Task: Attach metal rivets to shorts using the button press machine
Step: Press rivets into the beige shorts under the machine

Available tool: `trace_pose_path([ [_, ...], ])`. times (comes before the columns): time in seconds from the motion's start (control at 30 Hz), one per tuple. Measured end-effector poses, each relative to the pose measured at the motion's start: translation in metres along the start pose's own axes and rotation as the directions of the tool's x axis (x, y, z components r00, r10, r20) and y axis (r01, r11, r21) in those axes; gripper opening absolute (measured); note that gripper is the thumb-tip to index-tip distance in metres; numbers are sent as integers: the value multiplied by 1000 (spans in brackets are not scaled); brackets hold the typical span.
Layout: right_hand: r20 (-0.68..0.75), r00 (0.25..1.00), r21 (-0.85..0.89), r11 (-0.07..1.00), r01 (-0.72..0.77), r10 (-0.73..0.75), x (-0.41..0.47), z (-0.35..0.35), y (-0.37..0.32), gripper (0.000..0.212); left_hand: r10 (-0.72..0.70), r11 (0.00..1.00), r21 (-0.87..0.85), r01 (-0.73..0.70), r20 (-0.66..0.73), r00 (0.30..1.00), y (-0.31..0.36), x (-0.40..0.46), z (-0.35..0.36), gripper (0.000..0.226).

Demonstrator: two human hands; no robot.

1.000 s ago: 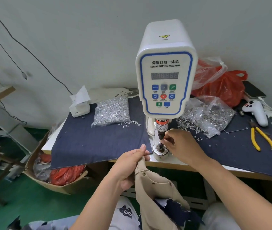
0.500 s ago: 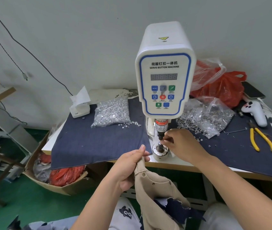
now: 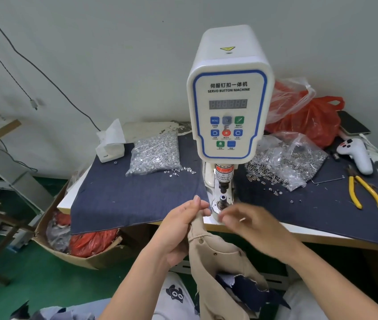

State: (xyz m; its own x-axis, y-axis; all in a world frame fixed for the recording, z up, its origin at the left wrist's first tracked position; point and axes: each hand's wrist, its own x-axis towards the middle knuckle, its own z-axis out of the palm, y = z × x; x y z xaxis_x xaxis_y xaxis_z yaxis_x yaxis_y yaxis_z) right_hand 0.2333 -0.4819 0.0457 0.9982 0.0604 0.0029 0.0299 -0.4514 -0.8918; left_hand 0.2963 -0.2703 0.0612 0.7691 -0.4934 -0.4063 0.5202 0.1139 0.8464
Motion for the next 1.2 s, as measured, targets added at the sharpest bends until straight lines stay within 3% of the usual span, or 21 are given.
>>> trace_pose_path([
  [0.07,182,983,91,996,-12,-5,-11,9,0,28,36,999,-11,-36,27,999,0,1,5,30],
  [0.1,207,978,97,995,-9,-11,-14,11,1,28,57,998,-8,-56,34,998,0,2,6,29],
  [0.23,202,979,12,1000,17,-19,-16,4,3,38,140,990,9,-141,85,987,1,1,12,28],
  [0.3,224,974,-47,998,-34,43,-17,-2,9,56,185,983,-15,-185,89,979,3,0,11,23],
  [0.37,251,961,37,991,-127,114,-22,-6,17,63,217,975,-60,-212,88,972,5,0,10,17],
  [0.47,267,964,240,968,-71,5,-30,-6,19,59,251,963,-121,-240,81,965,6,1,7,16],
  [0.57,217,972,-5,996,89,-86,-28,1,10,31,273,952,-169,-256,87,958,5,3,3,17],
  [0.63,188,976,-144,980,139,-111,-25,5,7,24,280,949,-183,-258,112,953,3,3,1,21],
  [0.7,168,980,-179,975,134,-104,-24,6,7,22,294,950,-144,-276,125,947,1,2,-1,33],
  [0.77,145,982,-100,986,135,-120,-23,3,3,13,324,940,56,-337,164,932,3,-2,-7,46],
  [0.83,108,981,80,985,152,-160,-22,-2,-3,9,327,780,450,-434,298,897,5,-6,-14,49],
  [0.9,82,978,192,966,174,-192,-19,-6,-9,9,250,479,734,-482,412,876,0,-6,-18,43],
  [0.93,79,977,219,959,178,-199,-18,-8,-10,11,260,350,799,-489,419,870,-4,-6,-16,38],
  [1.0,101,979,280,949,142,-176,-15,-10,-11,18,387,189,831,-524,427,817,-11,-6,-8,28],
  [1.07,136,980,318,943,96,-145,-13,-13,-9,19,517,143,807,-572,432,739,-18,-6,-2,20],
  [1.1,144,981,328,941,79,-132,-13,-14,-8,18,542,175,791,-587,420,728,-20,-6,-1,19],
  [1.2,169,979,380,924,41,-113,-12,-18,-3,16,512,335,743,-579,372,774,-27,-7,8,25],
])
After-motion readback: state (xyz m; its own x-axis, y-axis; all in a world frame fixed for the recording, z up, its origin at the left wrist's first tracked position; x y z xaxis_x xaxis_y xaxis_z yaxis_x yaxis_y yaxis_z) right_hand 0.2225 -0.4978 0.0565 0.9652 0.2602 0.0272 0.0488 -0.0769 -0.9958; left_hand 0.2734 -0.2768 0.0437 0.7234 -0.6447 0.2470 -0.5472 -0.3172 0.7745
